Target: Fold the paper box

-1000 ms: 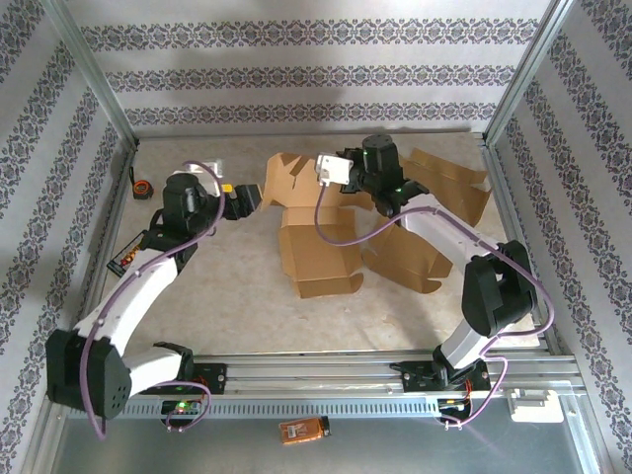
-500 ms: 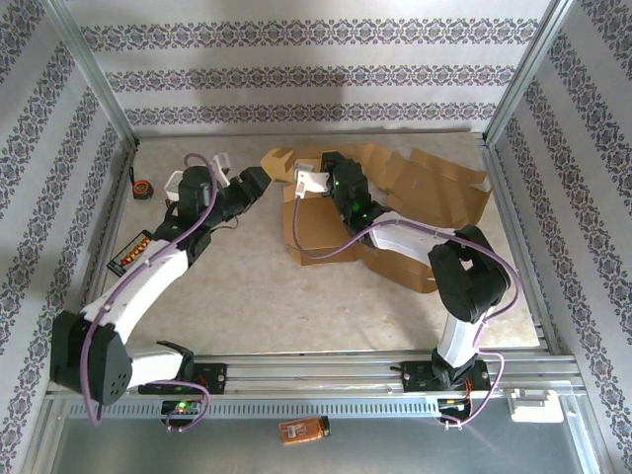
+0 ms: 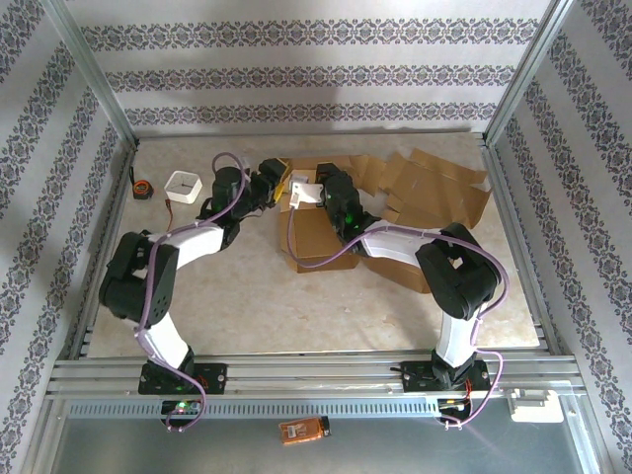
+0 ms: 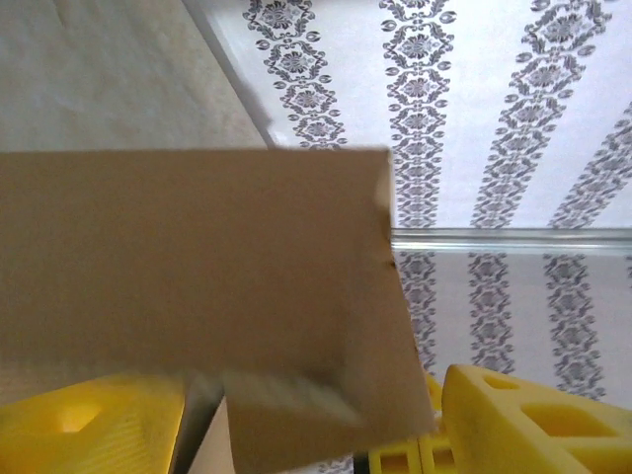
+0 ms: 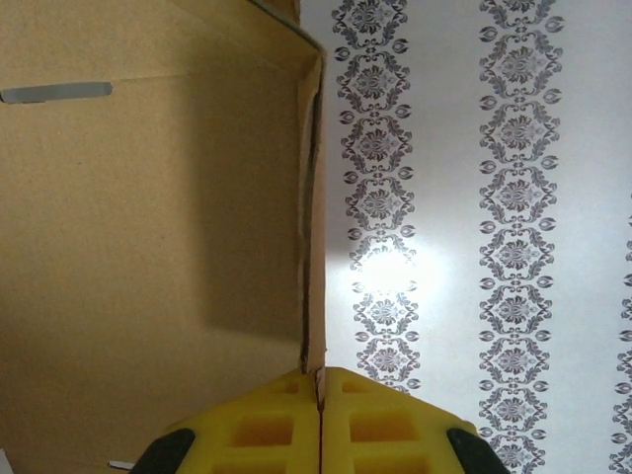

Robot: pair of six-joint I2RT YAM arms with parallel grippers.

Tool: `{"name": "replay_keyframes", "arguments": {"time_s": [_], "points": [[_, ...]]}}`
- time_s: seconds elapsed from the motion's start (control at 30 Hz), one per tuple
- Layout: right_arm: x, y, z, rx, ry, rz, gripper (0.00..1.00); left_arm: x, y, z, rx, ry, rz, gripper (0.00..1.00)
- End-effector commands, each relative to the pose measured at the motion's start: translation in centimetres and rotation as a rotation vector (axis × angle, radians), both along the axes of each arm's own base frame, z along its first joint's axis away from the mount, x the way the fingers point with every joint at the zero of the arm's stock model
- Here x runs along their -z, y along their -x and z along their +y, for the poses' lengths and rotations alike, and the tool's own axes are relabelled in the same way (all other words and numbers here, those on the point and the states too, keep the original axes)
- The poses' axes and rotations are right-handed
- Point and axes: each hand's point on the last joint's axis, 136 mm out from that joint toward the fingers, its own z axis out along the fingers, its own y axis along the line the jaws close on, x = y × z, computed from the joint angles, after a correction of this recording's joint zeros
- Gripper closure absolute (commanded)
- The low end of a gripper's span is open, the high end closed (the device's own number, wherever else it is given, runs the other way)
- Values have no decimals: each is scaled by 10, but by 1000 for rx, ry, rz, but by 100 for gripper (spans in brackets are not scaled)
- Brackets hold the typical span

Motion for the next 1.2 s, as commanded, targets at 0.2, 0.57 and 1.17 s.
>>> {"name": "replay_keyframes", "arguments": {"time_s": [0.2, 0.57, 1.17], "points": [[6, 5, 7, 3, -53, 19, 92, -43, -21, -15, -1, 186, -146, 34], [33, 29, 17, -4, -61, 129, 76, -28, -30, -15, -17, 155, -134, 75], [-96, 130, -3, -94, -1090, 1091, 6, 12, -28, -35, 123, 142, -83, 94]]}}
